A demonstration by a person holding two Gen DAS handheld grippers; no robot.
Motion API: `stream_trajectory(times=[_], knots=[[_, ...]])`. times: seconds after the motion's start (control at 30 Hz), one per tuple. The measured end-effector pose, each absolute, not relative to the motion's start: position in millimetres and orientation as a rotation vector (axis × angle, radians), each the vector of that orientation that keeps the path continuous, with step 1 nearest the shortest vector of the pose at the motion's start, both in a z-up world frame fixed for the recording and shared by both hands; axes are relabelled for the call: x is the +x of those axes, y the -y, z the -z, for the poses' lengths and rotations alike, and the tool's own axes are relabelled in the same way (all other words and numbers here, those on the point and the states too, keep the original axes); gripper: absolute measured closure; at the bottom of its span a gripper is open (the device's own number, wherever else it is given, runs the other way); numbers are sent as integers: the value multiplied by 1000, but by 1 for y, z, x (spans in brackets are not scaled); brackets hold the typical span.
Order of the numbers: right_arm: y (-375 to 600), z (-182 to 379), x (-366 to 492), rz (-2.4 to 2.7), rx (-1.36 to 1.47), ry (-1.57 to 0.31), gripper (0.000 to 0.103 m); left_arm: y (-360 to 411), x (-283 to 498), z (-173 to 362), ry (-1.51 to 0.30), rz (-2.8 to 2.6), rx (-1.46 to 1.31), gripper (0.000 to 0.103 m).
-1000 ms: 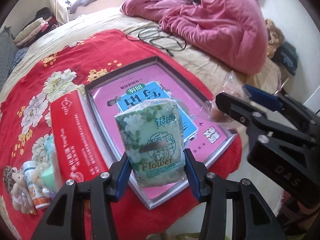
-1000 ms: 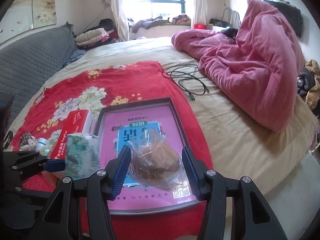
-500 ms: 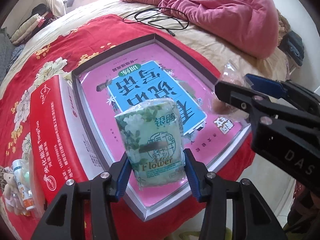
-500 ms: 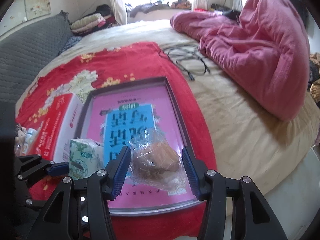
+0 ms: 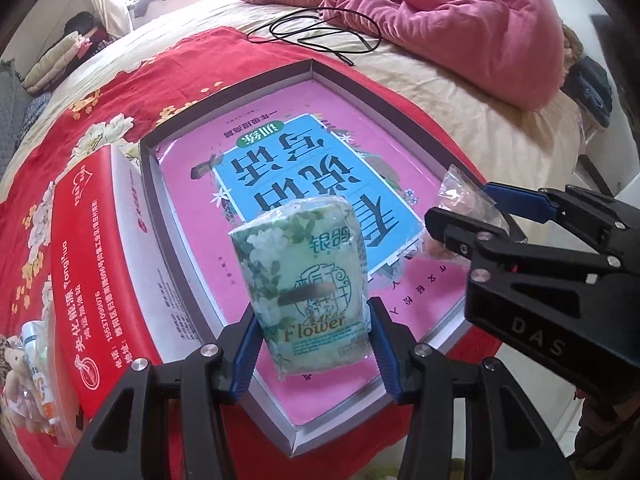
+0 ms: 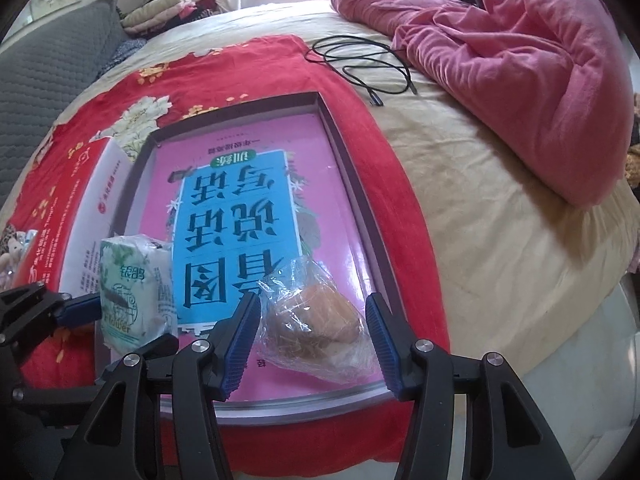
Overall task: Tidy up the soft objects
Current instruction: 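Carry the tissue pack with left and bread bag with right to the pink tray, then open left tool to drop the tissue pack while right releases the bread bag onto the tray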
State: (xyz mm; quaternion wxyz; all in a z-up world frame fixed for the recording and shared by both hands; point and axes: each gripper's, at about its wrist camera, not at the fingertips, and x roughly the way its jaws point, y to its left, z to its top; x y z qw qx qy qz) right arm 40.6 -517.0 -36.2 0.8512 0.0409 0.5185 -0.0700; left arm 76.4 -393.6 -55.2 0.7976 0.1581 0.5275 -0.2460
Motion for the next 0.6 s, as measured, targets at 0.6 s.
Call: stream_trajectory(times=[0.6], knots=[[532, 17, 31, 222, 76, -1044, 34, 401, 79, 61, -1143, 542, 321, 50]])
